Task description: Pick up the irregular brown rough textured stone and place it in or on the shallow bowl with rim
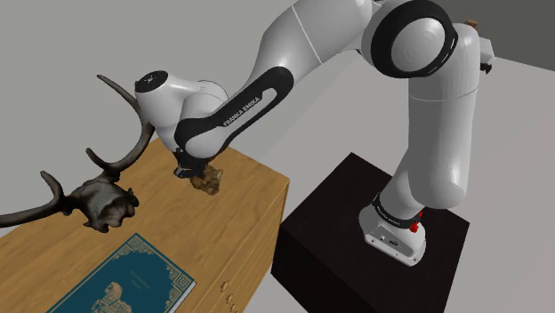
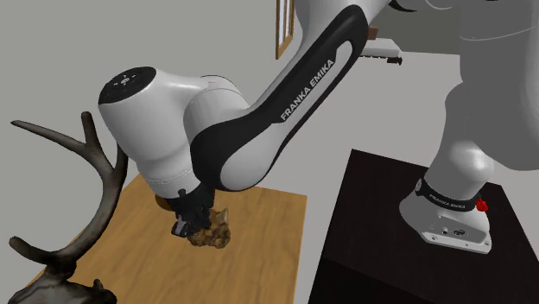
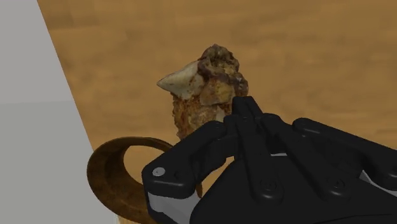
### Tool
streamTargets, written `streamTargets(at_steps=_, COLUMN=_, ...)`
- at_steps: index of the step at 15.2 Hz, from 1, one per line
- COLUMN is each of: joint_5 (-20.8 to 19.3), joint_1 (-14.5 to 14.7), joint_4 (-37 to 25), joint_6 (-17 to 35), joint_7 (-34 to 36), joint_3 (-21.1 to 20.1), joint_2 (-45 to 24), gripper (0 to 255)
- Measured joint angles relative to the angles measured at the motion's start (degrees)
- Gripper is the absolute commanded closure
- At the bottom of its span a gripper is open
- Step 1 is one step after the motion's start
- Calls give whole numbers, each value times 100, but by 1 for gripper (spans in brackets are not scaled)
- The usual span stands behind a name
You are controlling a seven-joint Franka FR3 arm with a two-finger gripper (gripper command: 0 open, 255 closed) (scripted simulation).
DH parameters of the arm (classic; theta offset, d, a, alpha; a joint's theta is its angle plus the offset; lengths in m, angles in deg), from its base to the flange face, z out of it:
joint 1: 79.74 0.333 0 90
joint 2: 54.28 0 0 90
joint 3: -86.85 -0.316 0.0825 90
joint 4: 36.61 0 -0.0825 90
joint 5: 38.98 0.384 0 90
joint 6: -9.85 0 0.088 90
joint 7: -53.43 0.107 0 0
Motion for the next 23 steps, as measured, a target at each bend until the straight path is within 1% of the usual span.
streamTargets(at_steps=1, joint_5=0, joint_1=0, joint_4=0, joint_6=0, joint_7=0, joint_3=0, joint_2=-1, gripper=0)
streamTargets(at_steps=2, joint_5=54, joint_1=-165, joint_4=254, joint_6=210, joint_7=-265, joint_3=-80, joint_2=127, gripper=0)
streamTargets(at_steps=3, joint_5=138, joint_1=-433, joint_4=584, joint_6=557, joint_7=-831, joint_3=-201, joint_2=259, gripper=0)
streamTargets(at_steps=5, joint_5=428, joint_1=-1117, joint_4=1240, joint_6=1321, joint_7=-2390, joint_3=-537, joint_2=460, gripper=0)
streamTargets(at_steps=6, joint_5=507, joint_1=-1316, joint_4=1384, joint_6=1521, joint_7=-2925, joint_3=-640, joint_2=484, gripper=0)
streamTargets(at_steps=7, joint_5=526, joint_1=-1422, joint_4=1482, joint_6=1665, joint_7=-3200, joint_3=-681, joint_2=478, gripper=0)
streamTargets(at_steps=10, joint_5=442, joint_1=-1466, joint_4=1551, joint_6=1897, joint_7=-3386, joint_3=-659, joint_2=336, gripper=0)
streamTargets(at_steps=14, joint_5=272, joint_1=-1376, joint_4=1540, joint_6=2104, joint_7=-3306, joint_3=-545, joint_2=101, gripper=0)
streamTargets(at_steps=20, joint_5=239, joint_1=-1354, joint_4=1539, joint_6=2145, joint_7=-3283, joint_3=-521, joint_2=58, gripper=0)
streamTargets(at_steps=21, joint_5=239, joint_1=-1354, joint_4=1539, joint_6=2145, joint_7=-3283, joint_3=-521, joint_2=58, gripper=255)
streamTargets(at_steps=23, joint_5=240, joint_1=-1354, joint_4=1539, joint_6=2144, joint_7=-3283, joint_3=-522, joint_2=61, gripper=255)
